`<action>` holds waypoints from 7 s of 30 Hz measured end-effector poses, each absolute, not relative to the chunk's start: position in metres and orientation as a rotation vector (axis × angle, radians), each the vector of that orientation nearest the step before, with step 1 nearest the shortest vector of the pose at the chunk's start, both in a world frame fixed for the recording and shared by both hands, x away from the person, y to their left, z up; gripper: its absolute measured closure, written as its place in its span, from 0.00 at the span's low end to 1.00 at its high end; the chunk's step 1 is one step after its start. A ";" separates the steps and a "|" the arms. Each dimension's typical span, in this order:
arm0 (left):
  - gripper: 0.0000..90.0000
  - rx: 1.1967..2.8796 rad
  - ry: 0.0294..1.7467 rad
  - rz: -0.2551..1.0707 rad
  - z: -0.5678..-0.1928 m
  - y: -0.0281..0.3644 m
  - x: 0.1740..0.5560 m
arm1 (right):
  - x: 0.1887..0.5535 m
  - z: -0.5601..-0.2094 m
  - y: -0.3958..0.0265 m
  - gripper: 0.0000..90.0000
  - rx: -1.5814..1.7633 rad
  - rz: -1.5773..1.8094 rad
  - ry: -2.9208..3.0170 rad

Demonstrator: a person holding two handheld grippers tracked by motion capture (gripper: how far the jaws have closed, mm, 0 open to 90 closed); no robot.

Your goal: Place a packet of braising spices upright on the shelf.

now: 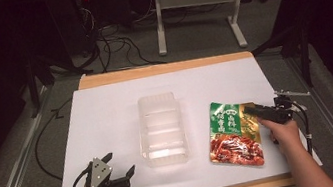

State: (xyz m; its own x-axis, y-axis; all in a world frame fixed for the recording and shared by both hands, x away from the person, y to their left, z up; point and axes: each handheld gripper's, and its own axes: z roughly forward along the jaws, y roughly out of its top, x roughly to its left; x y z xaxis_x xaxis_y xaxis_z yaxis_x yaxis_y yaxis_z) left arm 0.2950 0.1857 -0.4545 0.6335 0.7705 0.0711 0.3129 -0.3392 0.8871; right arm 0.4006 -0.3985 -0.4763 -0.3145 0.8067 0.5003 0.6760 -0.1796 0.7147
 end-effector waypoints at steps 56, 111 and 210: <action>0.18 1.931 0.854 0.610 -0.456 0.184 0.296 | 0.400 -0.474 -0.381 1.00 1.694 1.297 2.135; 0.18 1.895 0.856 0.630 -0.451 0.188 0.294 | 0.323 -0.373 -0.371 1.00 1.202 1.617 1.741; 0.18 1.853 0.902 0.666 -0.451 0.207 0.277 | 0.374 -0.317 -0.205 1.00 0.698 1.901 1.794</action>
State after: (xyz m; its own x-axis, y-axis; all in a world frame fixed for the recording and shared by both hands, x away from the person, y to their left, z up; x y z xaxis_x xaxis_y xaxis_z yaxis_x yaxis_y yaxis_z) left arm 0.2767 0.2068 -0.4511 0.5815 0.8108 0.0658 0.3013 -0.2898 0.9084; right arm 0.3738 -0.2047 -0.3167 -0.7795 0.6229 0.0658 0.0297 -0.0681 0.9972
